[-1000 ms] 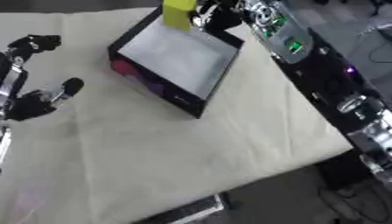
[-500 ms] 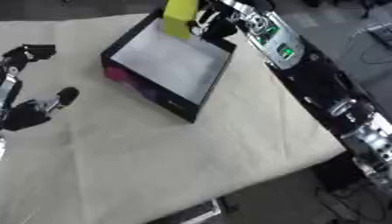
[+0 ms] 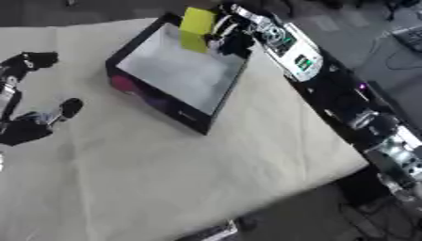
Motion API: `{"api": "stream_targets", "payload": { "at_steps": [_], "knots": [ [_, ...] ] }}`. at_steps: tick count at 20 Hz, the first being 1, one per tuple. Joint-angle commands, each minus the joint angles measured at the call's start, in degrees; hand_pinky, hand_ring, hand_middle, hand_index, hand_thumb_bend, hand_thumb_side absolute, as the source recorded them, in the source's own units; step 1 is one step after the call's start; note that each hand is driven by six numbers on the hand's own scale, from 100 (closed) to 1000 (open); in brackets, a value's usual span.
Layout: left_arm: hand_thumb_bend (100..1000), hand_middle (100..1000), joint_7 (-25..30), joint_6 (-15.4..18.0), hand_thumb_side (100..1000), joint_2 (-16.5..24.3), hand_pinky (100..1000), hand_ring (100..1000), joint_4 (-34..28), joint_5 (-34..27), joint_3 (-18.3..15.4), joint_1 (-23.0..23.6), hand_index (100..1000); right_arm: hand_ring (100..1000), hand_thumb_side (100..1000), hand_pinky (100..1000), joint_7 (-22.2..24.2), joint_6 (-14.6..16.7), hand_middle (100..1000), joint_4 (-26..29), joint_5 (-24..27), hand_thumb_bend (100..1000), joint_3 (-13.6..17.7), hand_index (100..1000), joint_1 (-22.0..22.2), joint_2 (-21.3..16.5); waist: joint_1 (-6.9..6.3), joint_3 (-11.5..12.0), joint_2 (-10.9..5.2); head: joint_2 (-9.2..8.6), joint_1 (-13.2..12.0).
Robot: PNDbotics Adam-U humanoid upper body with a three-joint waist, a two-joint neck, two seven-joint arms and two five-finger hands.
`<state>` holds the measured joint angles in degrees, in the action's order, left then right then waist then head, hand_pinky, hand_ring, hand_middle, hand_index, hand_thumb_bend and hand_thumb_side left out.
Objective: Pick up the objects with one hand, pass them to the other hand, and then place them into the box on the other side of the table.
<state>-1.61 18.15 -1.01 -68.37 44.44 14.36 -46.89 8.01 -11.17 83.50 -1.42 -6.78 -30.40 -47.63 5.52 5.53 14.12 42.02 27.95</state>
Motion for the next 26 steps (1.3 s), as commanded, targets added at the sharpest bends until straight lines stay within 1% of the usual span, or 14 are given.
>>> {"api": "stream_targets", "payload": {
  "at_steps": [1,4,5,6,7,9,10,14,15,18,23,24,25,26],
  "knots": [
    [667,744,-0.4,0.1,834,0.5,844,782,-0.5,0.1,0.2,-0.8,877,854,100,733,0.7,0.6,714,0.4,-1.5,316,0.5,877,-0.6,-1.5,-0.77,-0.1,-1.66,-0.02,-0.3],
    [668,744,-0.5,0.2,832,0.6,843,782,-0.5,0.2,0.2,-0.9,877,913,100,764,1.6,1.5,792,0.9,-2.6,310,0.5,937,-0.5,-1.4,-0.79,0.0,-1.61,0.34,-0.6],
    [668,744,-0.5,0.2,831,0.6,844,782,-0.5,0.2,0.2,-0.9,877,941,112,779,1.9,1.9,829,1.1,-2.9,305,0.5,960,-0.5,-1.4,-0.78,0.0,-1.59,0.45,-0.7],
    [668,745,-0.5,0.2,832,0.7,844,782,-0.5,0.2,0.2,-0.9,877,958,149,791,2.3,2.2,852,1.3,-3.3,299,0.6,977,-0.4,-1.4,-0.77,0.0,-1.56,0.53,-0.8],
    [667,745,-0.6,0.2,832,0.7,844,782,-0.5,0.2,0.2,-0.9,877,967,163,798,2.6,2.5,861,1.4,-3.7,299,0.6,983,-0.4,-1.5,-0.76,0.0,-1.54,0.58,-0.8],
    [664,745,-0.6,0.1,835,0.7,844,782,-0.5,0.3,0.2,-0.8,877,981,159,809,3.5,3.1,868,1.6,-4.6,314,0.7,981,-0.3,-1.5,-0.79,0.0,-1.52,0.68,-0.9],
    [661,744,-0.6,0.1,865,0.7,845,782,-0.4,0.2,0.2,-0.8,875,994,100,823,3.8,3.5,881,1.7,-5.1,369,0.8,999,-0.2,-1.6,-0.79,0.0,-1.52,0.75,-1.0],
    [666,744,-0.7,0.1,859,0.7,846,782,-0.4,-0.2,0.3,-0.8,875,994,100,830,5.2,4.7,887,1.7,-6.4,442,1.0,1000,-0.2,-1.6,-0.84,-0.1,-1.57,0.84,-0.9],
    [666,744,-0.7,0.1,862,0.7,847,782,-0.4,-0.2,0.3,-0.8,875,993,100,830,5.5,4.8,886,1.6,-6.4,447,1.1,1000,-0.2,-1.6,-0.84,-0.1,-1.58,0.83,-0.9],
    [665,744,-0.7,0.1,863,0.8,847,782,-0.5,-0.4,0.3,-0.8,875,992,100,829,6.0,4.8,885,1.2,-6.2,400,1.2,1000,-0.6,-1.5,-0.84,0.0,-1.64,0.87,-0.9],
    [666,744,-0.7,0.1,854,0.8,846,782,-0.5,-0.4,0.3,-0.8,874,988,100,811,5.0,4.1,878,1.0,-5.0,402,1.7,1000,-1.1,-1.2,-0.82,0.0,-1.71,0.90,-1.2],
    [666,743,-0.8,0.1,851,0.9,846,782,-0.6,-0.3,0.3,-0.8,874,983,100,789,4.3,3.7,871,1.1,-4.2,345,1.9,1000,-1.1,-1.1,-0.83,0.0,-1.73,0.90,-1.3],
    [663,744,-0.8,0.1,842,0.9,845,782,-0.6,-0.4,0.2,-0.8,874,967,100,752,2.5,3.1,854,1.6,-2.3,149,2.5,1000,-1.3,-0.9,-0.85,-0.1,-1.77,0.88,-1.7],
    [657,744,-0.9,0.1,831,1.0,845,782,-0.7,-0.4,0.2,-0.8,874,968,100,752,-0.1,2.8,850,2.5,0.4,100,3.1,1000,-1.4,-0.9,-0.88,-0.2,-1.81,0.81,-2.3]
  ]
}}
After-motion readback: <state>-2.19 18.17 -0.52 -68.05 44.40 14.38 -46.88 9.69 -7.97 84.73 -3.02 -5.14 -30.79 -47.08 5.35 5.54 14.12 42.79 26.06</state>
